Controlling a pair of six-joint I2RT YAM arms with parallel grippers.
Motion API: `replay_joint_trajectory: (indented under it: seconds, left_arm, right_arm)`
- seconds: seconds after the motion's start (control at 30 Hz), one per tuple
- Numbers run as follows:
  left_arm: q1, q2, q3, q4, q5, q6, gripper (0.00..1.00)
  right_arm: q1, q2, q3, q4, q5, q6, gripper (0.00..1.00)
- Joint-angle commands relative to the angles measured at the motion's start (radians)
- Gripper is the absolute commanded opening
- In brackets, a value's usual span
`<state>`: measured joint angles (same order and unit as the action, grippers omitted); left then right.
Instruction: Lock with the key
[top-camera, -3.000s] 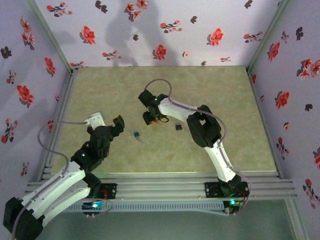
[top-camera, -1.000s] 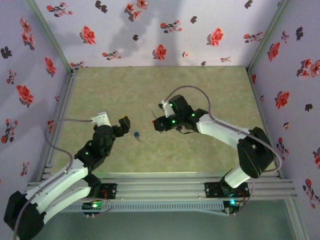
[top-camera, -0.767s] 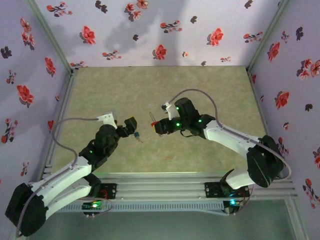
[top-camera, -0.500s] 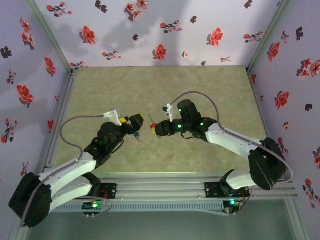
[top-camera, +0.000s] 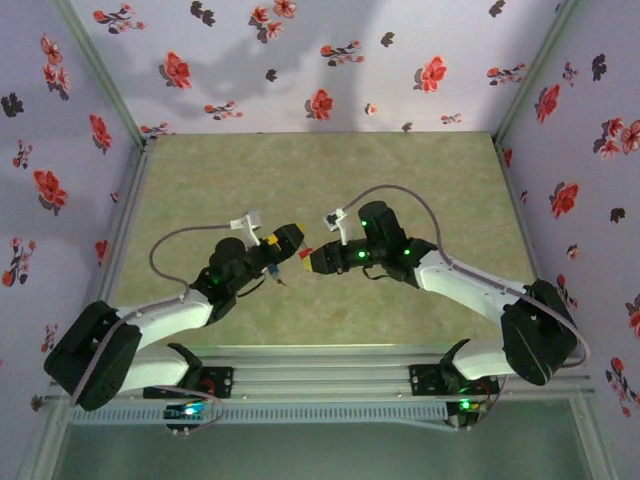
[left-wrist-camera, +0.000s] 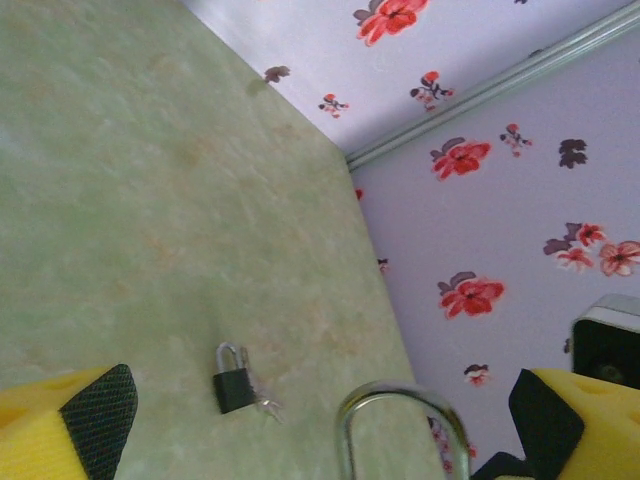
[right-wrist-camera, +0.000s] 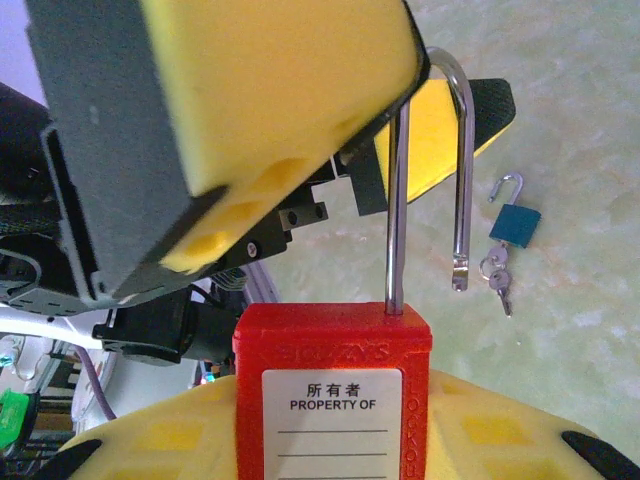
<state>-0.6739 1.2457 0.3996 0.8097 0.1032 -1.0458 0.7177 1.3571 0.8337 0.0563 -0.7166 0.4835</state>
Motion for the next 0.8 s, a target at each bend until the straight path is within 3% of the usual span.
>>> replay_joint_trajectory:
  seconds: [0.0,0.4,0.77]
  left_arm:
    - [0.005,0.022,0.028,0.118,0.051,-0.050,1.00]
    - [0.005,0.144,0.016,0.312,0.120,-0.146,1.00]
    - [0.001,0.135,0.004,0.346,0.141,-0.173,1.00]
  right_arm:
    - [-0.004,-0.022,-0.005,0.052,-0.039,0.017,0.01]
    - [0.001,-0.013,-0.008,0.066,-0.050,0.023,0.00]
    - [0.001,0.019,0.002,0.057,-0.047,0.018,0.00]
